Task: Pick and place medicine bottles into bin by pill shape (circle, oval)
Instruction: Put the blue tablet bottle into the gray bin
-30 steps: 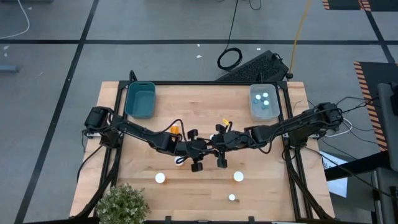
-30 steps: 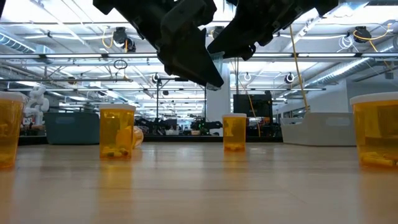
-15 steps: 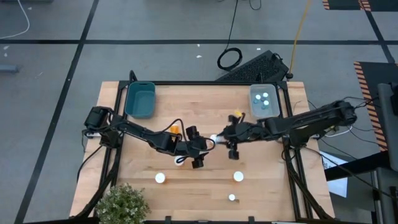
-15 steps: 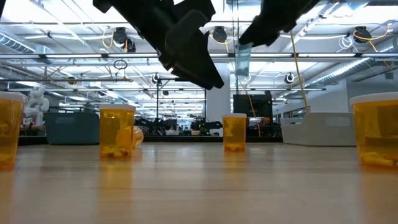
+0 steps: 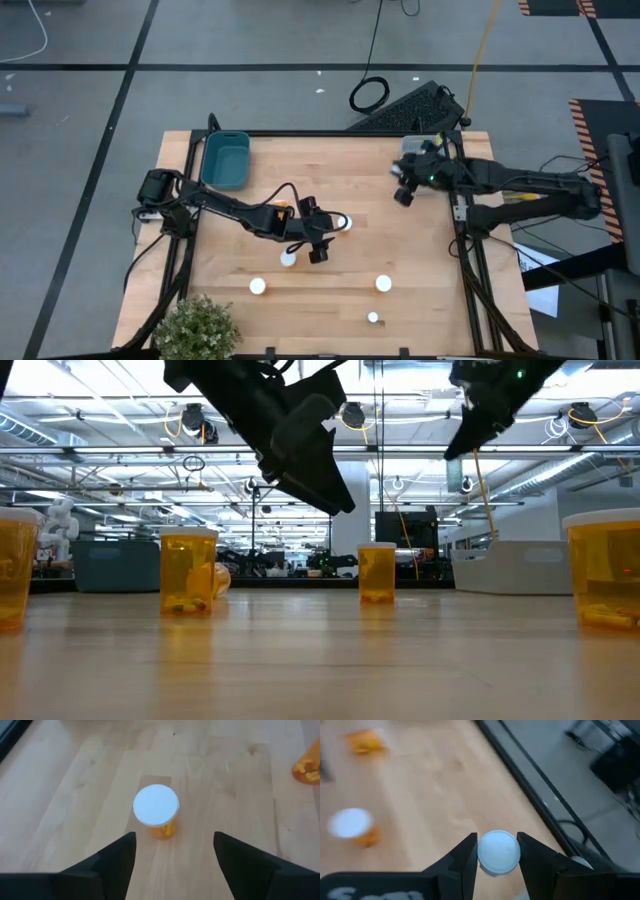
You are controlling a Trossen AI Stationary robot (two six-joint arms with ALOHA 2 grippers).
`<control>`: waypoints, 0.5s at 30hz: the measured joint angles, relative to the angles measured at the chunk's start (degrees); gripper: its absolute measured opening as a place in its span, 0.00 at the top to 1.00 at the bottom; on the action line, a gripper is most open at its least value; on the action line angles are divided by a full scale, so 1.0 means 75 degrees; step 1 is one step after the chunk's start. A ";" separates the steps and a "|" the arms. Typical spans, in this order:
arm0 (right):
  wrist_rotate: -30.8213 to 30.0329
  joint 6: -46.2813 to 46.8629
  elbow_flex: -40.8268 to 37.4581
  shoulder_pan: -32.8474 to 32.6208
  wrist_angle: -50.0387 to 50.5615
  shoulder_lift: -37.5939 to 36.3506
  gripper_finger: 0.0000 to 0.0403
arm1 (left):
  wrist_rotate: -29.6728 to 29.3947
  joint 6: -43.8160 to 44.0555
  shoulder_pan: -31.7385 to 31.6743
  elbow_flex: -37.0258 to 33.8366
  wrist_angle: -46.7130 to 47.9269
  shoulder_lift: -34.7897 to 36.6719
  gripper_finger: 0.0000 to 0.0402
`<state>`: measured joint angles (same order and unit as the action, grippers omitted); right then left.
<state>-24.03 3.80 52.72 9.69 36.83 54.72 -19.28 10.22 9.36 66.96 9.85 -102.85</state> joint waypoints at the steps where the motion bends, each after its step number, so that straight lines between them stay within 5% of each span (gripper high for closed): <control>1: 0.0001 0.0002 -0.0140 0.0262 -0.0070 -0.0120 0.70 | 0.0049 0.0000 -0.0011 -0.0002 0.0025 0.0000 0.35; 15: 0.0492 0.0037 -0.2380 0.2619 -0.1502 -0.0735 0.70 | 0.0165 0.0003 -0.0025 -0.0006 0.0084 0.0000 0.37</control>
<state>-20.34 4.08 34.87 29.34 25.56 49.21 -18.04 10.24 9.17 66.92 10.48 -102.85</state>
